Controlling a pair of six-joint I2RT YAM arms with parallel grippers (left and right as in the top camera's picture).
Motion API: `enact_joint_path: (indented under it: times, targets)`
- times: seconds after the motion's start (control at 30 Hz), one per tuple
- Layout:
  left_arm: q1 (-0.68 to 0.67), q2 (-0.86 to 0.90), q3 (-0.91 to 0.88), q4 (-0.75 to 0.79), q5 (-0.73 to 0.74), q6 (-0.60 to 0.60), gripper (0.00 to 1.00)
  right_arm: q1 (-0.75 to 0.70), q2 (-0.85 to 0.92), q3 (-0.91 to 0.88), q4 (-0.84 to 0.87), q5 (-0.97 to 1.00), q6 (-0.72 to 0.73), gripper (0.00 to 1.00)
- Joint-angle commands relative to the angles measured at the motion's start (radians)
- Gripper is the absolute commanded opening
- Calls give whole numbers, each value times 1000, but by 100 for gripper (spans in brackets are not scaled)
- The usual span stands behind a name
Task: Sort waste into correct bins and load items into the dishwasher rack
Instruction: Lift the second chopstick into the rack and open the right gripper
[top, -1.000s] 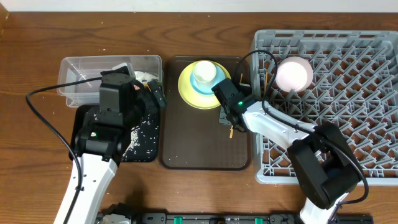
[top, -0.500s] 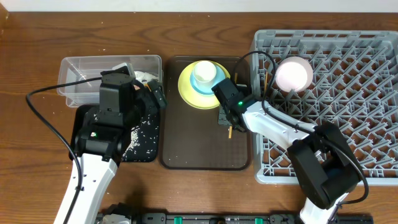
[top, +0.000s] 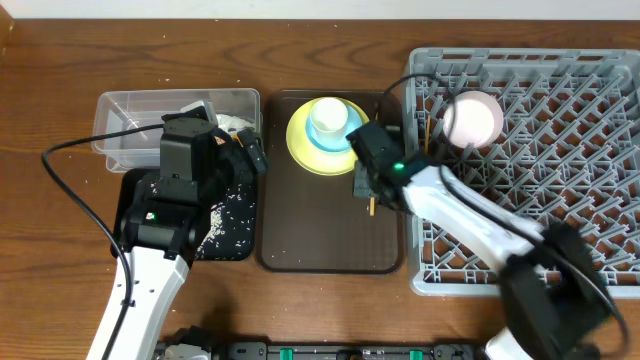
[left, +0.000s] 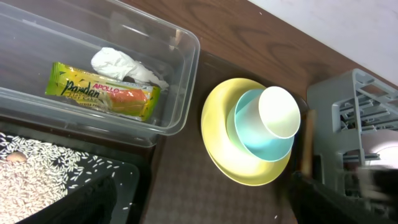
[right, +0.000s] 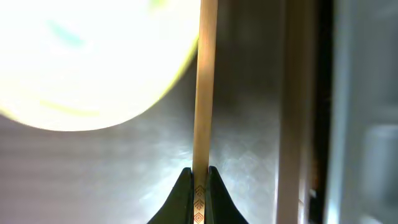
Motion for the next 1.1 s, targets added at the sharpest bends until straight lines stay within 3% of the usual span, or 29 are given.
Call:
enact_joint_path:
  times: [0.0,0.23,0.47,1.07]
  targets:
    - [4,2,18,-2,-9,10,90,-5,-123,17,-27,6,-37,1]
    - [5,2,18,-2,-9,10,90,-48,-302,17,-179,89,-95,1]
    - [4,2,18,-2,-9,10,90,-167,-317,12,-287,83,-160,1]
    - [4,2,18,-2,-9,10,90,-225,-246,-35,-241,61,-281,1]
